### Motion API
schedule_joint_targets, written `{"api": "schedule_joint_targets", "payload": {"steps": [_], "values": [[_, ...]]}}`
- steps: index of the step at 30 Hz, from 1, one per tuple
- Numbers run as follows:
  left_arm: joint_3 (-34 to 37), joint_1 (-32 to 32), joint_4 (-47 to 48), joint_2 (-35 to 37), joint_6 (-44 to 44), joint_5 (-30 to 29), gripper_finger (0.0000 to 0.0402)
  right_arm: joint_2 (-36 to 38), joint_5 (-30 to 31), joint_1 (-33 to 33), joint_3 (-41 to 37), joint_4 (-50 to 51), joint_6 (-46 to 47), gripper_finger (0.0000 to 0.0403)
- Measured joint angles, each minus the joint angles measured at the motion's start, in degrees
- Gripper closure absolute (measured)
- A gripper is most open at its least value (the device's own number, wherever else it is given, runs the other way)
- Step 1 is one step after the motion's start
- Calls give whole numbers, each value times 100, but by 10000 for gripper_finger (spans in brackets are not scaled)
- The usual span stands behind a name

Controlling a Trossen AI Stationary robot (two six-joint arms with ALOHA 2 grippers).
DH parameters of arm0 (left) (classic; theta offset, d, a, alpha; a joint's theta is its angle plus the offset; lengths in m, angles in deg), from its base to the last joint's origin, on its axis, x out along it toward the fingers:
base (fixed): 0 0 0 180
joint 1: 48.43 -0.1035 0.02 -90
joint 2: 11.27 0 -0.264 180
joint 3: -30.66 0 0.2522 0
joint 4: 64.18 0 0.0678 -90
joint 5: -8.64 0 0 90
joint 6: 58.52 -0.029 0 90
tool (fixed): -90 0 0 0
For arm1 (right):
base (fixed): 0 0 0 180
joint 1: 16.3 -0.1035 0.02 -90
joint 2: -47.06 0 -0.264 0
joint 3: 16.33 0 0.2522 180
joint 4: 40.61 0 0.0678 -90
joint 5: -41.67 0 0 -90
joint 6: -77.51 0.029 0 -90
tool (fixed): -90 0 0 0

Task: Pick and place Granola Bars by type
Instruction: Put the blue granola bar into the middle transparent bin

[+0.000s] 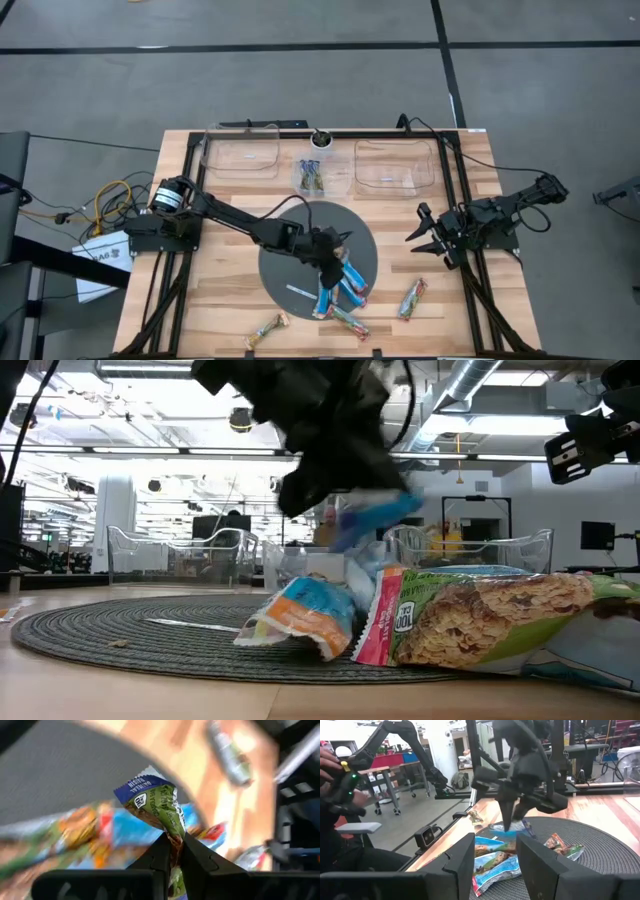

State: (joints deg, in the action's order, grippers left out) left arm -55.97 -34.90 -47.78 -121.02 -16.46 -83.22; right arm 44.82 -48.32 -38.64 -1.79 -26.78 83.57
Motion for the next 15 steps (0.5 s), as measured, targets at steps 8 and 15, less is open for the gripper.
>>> {"api": "schedule_joint_targets", "payload": {"steps": [8, 15], "values": [[-2, -149, -1653, 2, -935, -144, 376, 0, 1, -1, 0, -4, 0, 266], [-2, -314, -2724, 2, -1677, -225, 376, 0, 2, -1, 0, -4, 0, 264]]}}
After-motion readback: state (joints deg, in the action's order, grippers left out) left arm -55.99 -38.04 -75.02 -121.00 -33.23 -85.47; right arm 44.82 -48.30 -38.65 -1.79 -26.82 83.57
